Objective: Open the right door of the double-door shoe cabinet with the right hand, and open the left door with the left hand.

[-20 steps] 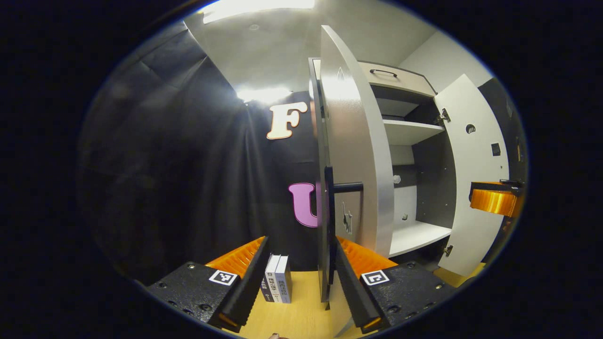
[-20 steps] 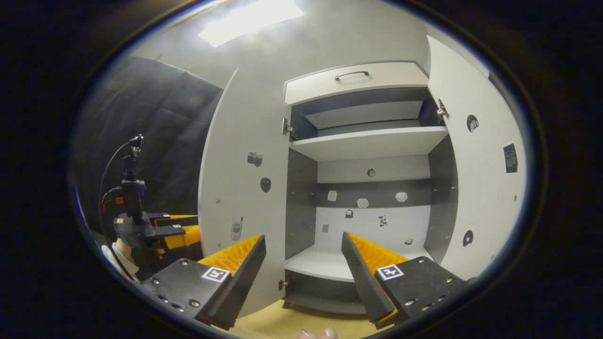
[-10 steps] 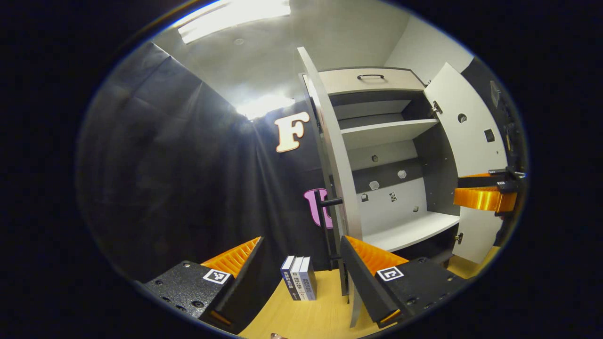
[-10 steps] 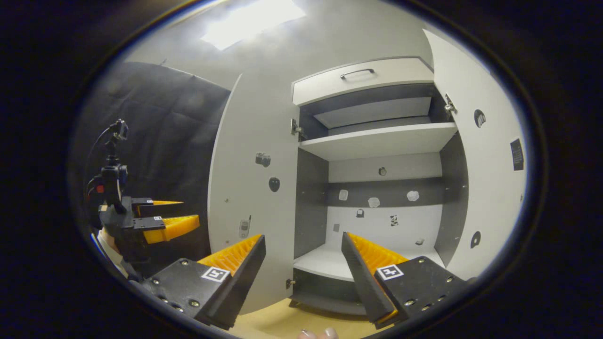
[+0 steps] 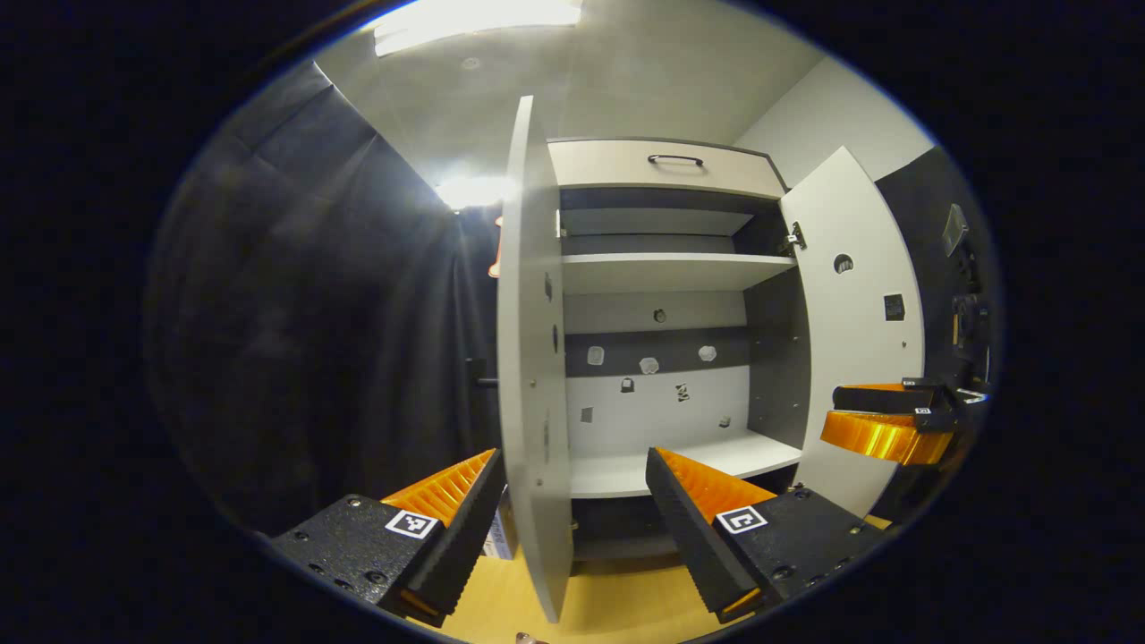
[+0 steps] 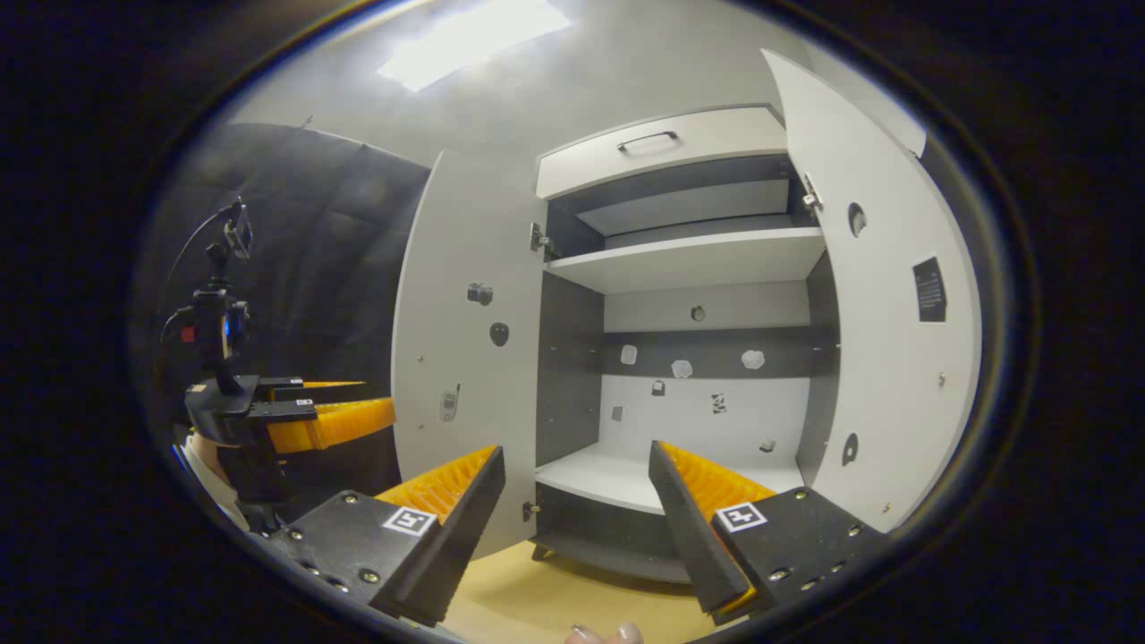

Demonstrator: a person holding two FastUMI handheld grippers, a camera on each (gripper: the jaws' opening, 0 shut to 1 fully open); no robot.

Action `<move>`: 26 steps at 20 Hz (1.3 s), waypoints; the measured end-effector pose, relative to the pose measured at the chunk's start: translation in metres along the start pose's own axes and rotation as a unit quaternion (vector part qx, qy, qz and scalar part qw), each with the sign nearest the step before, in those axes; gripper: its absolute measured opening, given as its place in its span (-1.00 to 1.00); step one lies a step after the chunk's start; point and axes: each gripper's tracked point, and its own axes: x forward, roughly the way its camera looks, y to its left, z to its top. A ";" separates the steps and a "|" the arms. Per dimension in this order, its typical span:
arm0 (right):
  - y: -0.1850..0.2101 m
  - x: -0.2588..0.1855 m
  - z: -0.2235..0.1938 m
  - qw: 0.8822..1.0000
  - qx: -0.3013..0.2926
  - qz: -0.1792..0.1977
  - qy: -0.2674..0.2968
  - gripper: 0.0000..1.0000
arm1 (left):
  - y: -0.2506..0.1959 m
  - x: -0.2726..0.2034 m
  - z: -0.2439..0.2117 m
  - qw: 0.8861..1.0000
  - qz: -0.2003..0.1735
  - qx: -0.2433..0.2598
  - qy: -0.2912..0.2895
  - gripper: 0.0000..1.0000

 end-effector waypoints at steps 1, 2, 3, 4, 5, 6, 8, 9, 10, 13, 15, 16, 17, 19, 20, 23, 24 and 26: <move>-0.006 -0.007 0.000 1.000 -0.002 -0.005 0.002 0.96 | -0.008 0.002 0.000 1.000 -0.011 -0.005 0.000 0.94; -0.012 -0.012 -0.001 1.000 -0.005 -0.010 0.004 0.96 | -0.016 0.003 -0.001 1.000 -0.022 -0.007 0.001 0.94; -0.017 -0.018 -0.001 1.000 -0.009 -0.016 0.007 0.96 | -0.022 0.003 -0.002 0.999 -0.033 -0.008 0.002 0.94; -0.023 -0.022 -0.002 1.000 -0.013 -0.023 0.008 0.96 | -0.028 0.004 -0.002 0.999 -0.045 -0.011 0.002 0.94; -0.027 -0.026 -0.002 0.999 -0.017 -0.028 0.008 0.92 | -0.037 0.005 -0.001 0.998 -0.060 -0.019 0.000 0.95; -0.031 -0.030 -0.002 0.999 -0.019 -0.034 0.009 0.92 | -0.047 0.006 -0.001 0.997 -0.076 -0.029 -0.001 0.94; -0.038 -0.036 -0.003 0.999 -0.020 -0.044 0.011 0.95 | -0.067 0.007 -0.003 0.993 -0.109 -0.046 0.003 0.94; -0.040 -0.038 -0.004 0.999 -0.019 -0.049 0.013 0.95 | -0.074 0.006 -0.006 0.991 -0.124 -0.050 0.010 0.94; -0.043 -0.039 -0.005 0.998 -0.018 -0.054 0.016 0.90 | -0.079 0.004 -0.008 0.989 -0.137 -0.049 0.015 0.95; -0.050 -0.038 -0.007 0.997 -0.017 -0.066 0.018 0.90 | -0.089 0.004 -0.010 0.984 -0.169 -0.047 0.021 0.95; -0.053 -0.036 -0.008 0.997 -0.016 -0.072 0.018 0.90 | -0.093 0.004 -0.011 0.982 -0.181 -0.049 0.021 0.95; -0.054 -0.035 -0.007 0.997 -0.015 -0.075 0.017 0.90 | -0.093 0.005 -0.012 0.981 -0.184 -0.049 0.022 0.95; -0.056 -0.033 -0.008 0.997 -0.014 -0.077 0.017 0.90 | -0.095 0.006 -0.012 0.981 -0.187 -0.048 0.023 0.95; -0.059 -0.029 -0.008 0.996 -0.012 -0.082 0.015 0.90 | -0.100 0.008 -0.012 0.978 -0.200 -0.046 0.026 0.95; -0.060 -0.028 -0.008 0.996 -0.011 -0.085 0.015 0.90 | -0.101 0.008 -0.013 0.977 -0.206 -0.043 0.026 0.96; -0.061 -0.022 -0.009 0.996 -0.012 -0.089 0.014 0.90 | -0.102 0.012 -0.013 0.976 -0.215 -0.034 0.021 0.96; -0.060 -0.021 -0.009 0.996 -0.014 -0.088 0.014 0.96 | -0.103 0.013 -0.012 0.975 -0.217 -0.034 0.020 0.96; -0.059 -0.017 -0.010 0.996 -0.017 -0.088 0.014 0.96 | -0.104 0.015 -0.012 0.975 -0.220 -0.035 0.020 0.96</move>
